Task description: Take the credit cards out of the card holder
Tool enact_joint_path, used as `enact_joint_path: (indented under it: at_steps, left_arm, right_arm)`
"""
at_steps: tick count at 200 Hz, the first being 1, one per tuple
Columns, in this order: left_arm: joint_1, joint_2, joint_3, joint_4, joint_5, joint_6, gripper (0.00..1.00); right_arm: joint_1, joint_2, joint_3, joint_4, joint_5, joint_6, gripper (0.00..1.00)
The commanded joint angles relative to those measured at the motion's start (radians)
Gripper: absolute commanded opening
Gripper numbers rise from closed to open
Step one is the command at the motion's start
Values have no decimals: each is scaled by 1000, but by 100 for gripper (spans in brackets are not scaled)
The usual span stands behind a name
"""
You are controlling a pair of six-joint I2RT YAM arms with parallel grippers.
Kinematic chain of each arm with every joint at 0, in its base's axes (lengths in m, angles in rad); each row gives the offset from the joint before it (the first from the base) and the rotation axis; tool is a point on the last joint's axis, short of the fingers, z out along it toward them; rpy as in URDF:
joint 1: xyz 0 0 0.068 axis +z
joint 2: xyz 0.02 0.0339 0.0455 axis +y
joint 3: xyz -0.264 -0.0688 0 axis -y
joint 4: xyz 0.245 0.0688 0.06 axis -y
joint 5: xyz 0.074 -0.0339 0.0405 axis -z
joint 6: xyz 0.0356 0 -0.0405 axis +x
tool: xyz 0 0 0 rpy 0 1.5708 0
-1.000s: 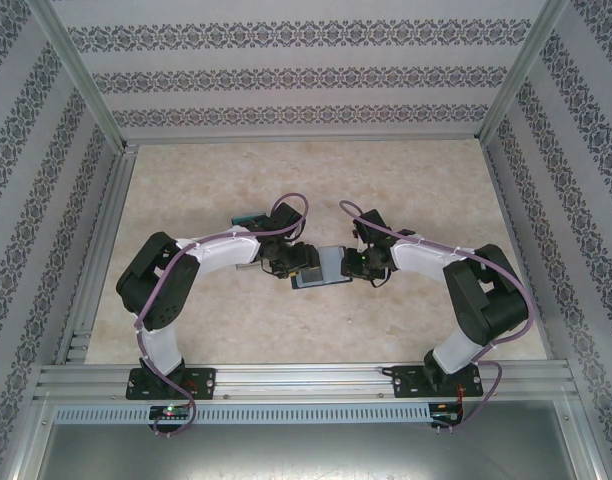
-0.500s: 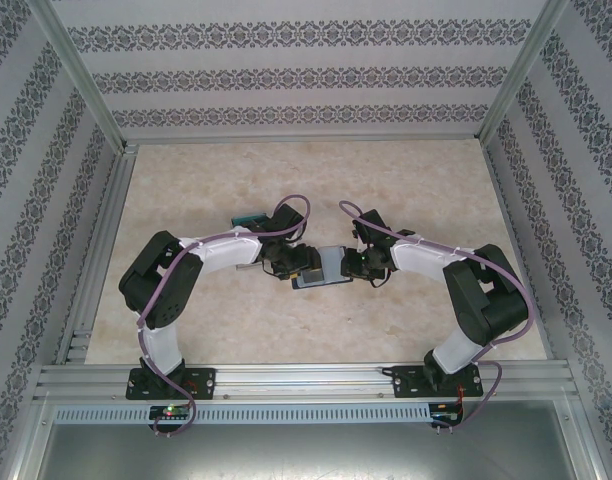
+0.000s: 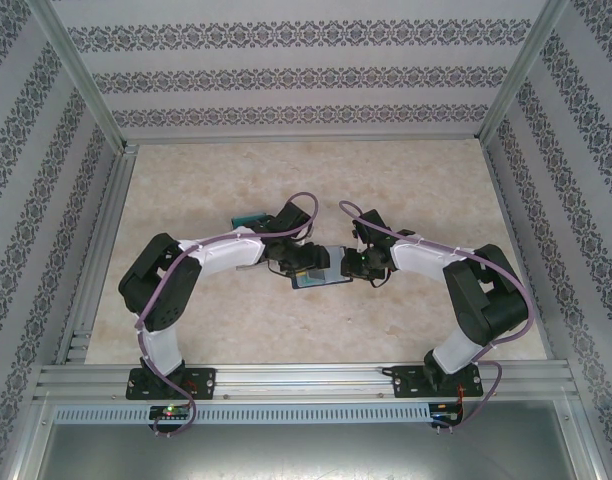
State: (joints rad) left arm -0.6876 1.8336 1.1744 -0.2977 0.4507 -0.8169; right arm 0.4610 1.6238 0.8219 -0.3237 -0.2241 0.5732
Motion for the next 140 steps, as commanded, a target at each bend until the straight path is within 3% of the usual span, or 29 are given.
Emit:
enact_joint_path:
  at_steps: [1,140]
  left_arm:
    - [-13,-36,37,39,28,32,60]
    - [-29,16,98,49,67,59,63]
  right_arm:
    - [16,13,-21,11,-6,7,29]
    - [-17,-31,-29,-3,26,12,31]
